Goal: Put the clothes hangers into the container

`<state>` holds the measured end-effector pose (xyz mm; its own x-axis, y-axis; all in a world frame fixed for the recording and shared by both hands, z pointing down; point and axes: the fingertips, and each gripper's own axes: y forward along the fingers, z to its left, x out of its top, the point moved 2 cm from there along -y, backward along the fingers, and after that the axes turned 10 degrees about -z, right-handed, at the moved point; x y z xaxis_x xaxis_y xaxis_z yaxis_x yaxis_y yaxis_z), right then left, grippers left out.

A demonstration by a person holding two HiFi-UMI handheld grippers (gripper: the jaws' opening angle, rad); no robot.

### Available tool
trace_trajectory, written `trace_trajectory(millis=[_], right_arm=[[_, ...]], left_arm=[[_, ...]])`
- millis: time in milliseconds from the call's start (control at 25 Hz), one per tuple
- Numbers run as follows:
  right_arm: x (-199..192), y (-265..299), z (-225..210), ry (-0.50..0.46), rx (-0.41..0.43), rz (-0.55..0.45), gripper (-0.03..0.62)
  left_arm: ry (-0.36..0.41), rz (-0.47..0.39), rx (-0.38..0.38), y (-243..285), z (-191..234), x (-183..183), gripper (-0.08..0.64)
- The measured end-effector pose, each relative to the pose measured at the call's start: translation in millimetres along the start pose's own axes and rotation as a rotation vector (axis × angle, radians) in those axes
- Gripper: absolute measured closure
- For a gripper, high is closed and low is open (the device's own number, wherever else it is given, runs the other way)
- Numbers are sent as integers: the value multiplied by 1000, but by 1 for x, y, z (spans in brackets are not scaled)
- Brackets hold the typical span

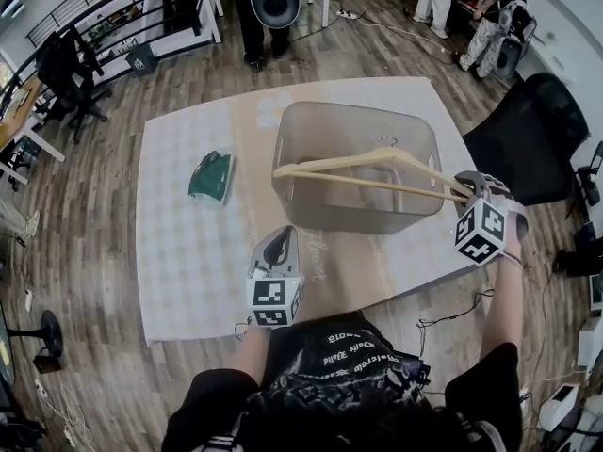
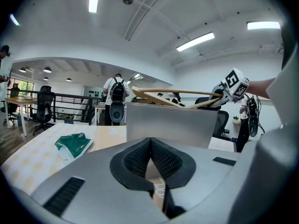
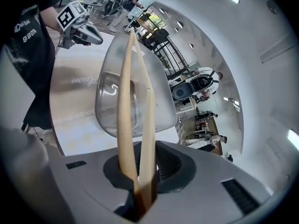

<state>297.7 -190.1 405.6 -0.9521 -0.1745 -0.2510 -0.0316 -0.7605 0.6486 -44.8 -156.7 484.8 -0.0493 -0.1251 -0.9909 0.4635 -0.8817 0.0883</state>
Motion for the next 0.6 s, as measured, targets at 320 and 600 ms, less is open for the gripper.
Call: trace_trajectory(millis=[320,600], right_arm=[[-4,16,-7,-53,77,55,529],[0,33,-10,-96,135,80,529]], left_arm=[[-1,20,16,7,1,-4,540],[0,26,31,9,4,-7,540]])
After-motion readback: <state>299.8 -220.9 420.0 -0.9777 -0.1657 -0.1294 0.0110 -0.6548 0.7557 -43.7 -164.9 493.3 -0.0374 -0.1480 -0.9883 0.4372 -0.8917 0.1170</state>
